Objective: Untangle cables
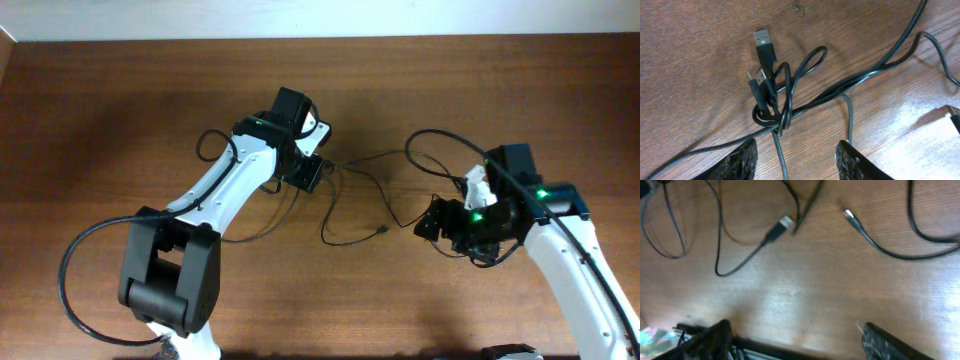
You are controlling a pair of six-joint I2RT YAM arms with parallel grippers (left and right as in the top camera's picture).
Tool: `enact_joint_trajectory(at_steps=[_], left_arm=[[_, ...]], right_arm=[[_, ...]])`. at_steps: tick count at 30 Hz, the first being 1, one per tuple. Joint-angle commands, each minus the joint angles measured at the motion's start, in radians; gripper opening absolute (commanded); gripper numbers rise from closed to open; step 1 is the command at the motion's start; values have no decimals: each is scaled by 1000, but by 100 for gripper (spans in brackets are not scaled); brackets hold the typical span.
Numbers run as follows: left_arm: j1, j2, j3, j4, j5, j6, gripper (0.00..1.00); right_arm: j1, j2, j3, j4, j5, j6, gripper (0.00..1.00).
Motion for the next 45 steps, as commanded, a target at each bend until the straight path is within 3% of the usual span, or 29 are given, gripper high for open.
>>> enact_joint_trajectory(at_steps=[1, 5, 6, 7, 11, 14, 18, 22, 29, 33, 38, 39, 40, 45], left_arm=[[0, 5, 13, -1, -27, -3, 52], [0, 7, -15, 33, -27, -3, 47], [0, 7, -24, 33, -26, -3, 43], [0, 7, -39, 43, -26, -3, 27], [0, 7, -82, 119, -26, -9, 26], [0, 7, -96, 143, -24, -11, 7], [0, 7, -97, 161, -18, -11, 16], [-1, 7, -97, 162, -18, -11, 16], [-1, 7, -97, 174, -18, -11, 26], [-1, 13, -98, 177, -19, -11, 27], [-1, 42, -99, 181, -18, -11, 20], [-1, 45, -99, 177, -18, -27, 2], [-1, 39, -98, 172, -6, -29, 0], [-1, -86, -97, 164, 158, -29, 0]], right_arm=[[46, 2, -6, 56, -2, -5, 99], [58, 3, -7, 174, -2, 47, 99], [58, 3, -7, 184, -2, 47, 99], [58, 3, -7, 212, -2, 47, 99], [58, 3, -7, 301, 2, 47, 99], [58, 3, -8, 356, 2, 47, 100], [58, 3, -8, 395, 2, 47, 99], [58, 20, -8, 397, 1, 47, 99], [58, 149, -8, 397, -27, 46, 99], [58, 154, -8, 397, -43, 46, 99], [58, 154, -8, 398, -43, 46, 99], [58, 154, -8, 398, -43, 46, 99], [58, 154, -8, 398, -43, 46, 99], [58, 154, -8, 401, -143, 47, 99]])
